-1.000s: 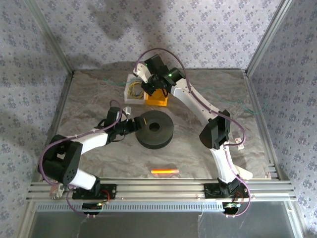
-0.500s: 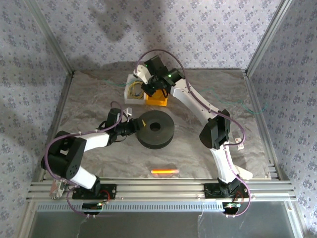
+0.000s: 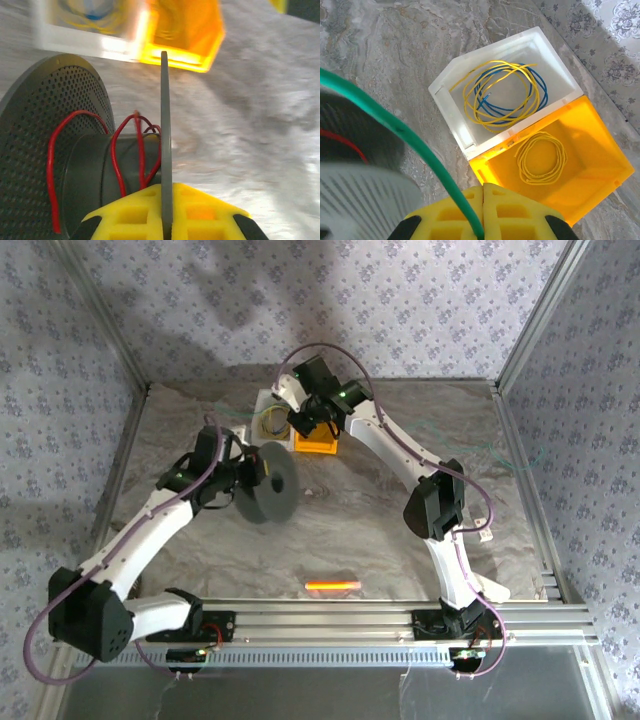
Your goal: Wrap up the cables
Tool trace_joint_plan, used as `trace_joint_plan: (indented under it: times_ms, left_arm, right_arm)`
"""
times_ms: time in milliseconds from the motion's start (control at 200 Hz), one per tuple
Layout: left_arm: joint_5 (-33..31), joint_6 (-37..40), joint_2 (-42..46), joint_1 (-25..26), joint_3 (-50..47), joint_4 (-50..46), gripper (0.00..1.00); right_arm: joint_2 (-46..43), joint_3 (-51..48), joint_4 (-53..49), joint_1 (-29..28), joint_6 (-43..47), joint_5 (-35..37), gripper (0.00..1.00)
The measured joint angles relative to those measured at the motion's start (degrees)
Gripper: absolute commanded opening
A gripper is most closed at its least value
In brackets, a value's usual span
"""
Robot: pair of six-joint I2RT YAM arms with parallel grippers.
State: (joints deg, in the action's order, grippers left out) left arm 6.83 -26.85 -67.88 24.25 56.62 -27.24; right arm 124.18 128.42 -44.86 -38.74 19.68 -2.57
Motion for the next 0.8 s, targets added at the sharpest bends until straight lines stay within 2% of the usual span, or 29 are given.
trace_joint_plan:
  times_ms: [95,205,455,600,800]
  left_arm:
    - [-6.67,3.69,0.92,-0.35,2.82,-8.66,0.0]
    - [-10.97,5.99,0.68,-0.35,3.58,-12.94,0.0]
    - [-14.14,6.93,-2.05,-0.24,4.83,-12.79,0.0]
    - [-14.51,6.91,-2.93,-0.22,5.51,-12.79,0.0]
    - [-15.13,7.1,-3.19,-0.24,5.75,-13.35,0.2]
  right_arm:
    - [0.0,0.15,0.11,-0.02,-0.22,-0.31,0.0]
    - [0.35,2.27,-0.31,-0.59,-0.44,-0.52,0.0]
    - [3.67,12.37,-0.76,-4.52,-0.42,-1.81,0.0]
    - [5.53,14.03,-0.87,-6.54,-0.42,-2.82,0.0]
    - [7.28,14.12,-1.86,-6.58,-0.39,-3.28,0.0]
